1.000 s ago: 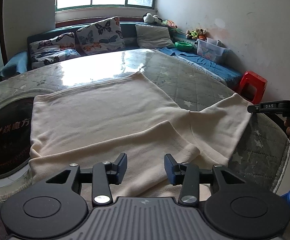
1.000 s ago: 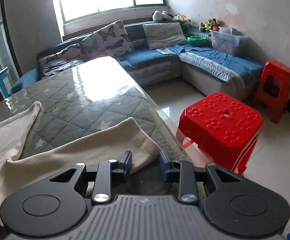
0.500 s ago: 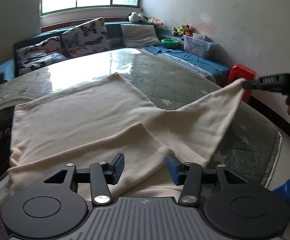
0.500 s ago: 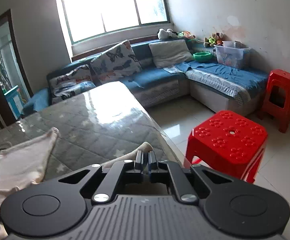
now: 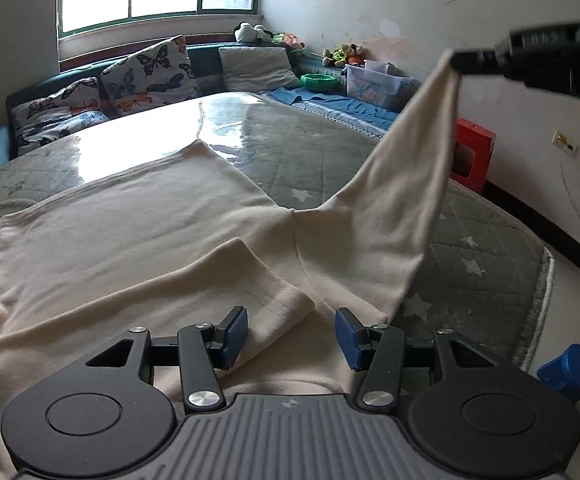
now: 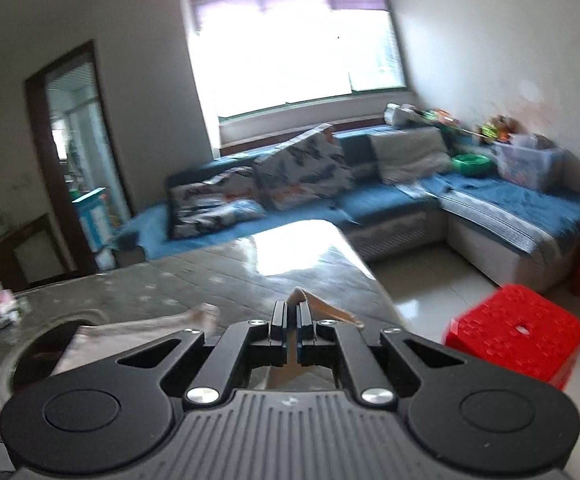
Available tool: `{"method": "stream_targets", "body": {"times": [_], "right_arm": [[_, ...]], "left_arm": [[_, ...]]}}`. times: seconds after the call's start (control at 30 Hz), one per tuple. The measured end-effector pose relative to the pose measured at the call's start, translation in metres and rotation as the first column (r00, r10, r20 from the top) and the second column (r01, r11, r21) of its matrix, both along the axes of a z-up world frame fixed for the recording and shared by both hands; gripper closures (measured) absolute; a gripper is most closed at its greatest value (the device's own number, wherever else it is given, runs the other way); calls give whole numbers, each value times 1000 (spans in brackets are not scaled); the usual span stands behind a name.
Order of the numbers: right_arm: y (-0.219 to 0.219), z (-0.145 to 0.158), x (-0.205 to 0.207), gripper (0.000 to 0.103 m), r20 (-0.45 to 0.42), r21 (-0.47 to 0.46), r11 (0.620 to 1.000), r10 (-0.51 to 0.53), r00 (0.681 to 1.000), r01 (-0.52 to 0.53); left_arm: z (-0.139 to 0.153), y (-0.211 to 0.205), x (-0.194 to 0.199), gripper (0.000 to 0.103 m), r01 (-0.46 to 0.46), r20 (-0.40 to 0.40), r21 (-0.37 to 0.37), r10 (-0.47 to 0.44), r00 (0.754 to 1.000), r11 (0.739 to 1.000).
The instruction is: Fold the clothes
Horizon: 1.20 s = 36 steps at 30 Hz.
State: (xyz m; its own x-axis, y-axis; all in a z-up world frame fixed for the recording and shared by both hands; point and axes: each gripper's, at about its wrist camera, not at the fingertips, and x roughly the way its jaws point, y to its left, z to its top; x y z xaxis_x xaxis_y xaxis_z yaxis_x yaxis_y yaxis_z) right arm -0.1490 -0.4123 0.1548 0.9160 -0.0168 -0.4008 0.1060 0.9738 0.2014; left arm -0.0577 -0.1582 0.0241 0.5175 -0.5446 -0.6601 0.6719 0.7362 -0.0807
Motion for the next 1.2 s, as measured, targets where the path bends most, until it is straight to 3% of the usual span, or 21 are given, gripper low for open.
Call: {"method": "stream_targets", "body": {"times": [0.17,0.37,0.53,0.73,0.9,1.03,1.2], "right_arm": [[36,23,7,100,39,-23,992,125,991,-124],[96,42,27,100,53,-69,949,311,949,-307],[162,37,43,100,7,-99,875,477,879,-474],[235,4,54,100,-124,-101,770,618,776,-629],[262,-26,58,96,-211,-64,712,675,707,-699],[248,-21,54,91,-216,-71,709,676,705,-702],[213,-22,51,89,-278,-135,752,597,753,-646]], "left_arm": [[16,34,0,51,-76,5,-54,76,997,996],[26,97,-7,46,-224,34,-69,227,973,972],[27,154,-14,43,-373,27,-82,376,926,924],[24,197,-18,39,-488,6,-89,490,872,869],[24,205,-20,39,-495,-2,-94,497,868,864],[29,197,-21,39,-465,18,-97,468,883,880],[32,174,-16,47,-394,26,-95,398,917,914]]}}
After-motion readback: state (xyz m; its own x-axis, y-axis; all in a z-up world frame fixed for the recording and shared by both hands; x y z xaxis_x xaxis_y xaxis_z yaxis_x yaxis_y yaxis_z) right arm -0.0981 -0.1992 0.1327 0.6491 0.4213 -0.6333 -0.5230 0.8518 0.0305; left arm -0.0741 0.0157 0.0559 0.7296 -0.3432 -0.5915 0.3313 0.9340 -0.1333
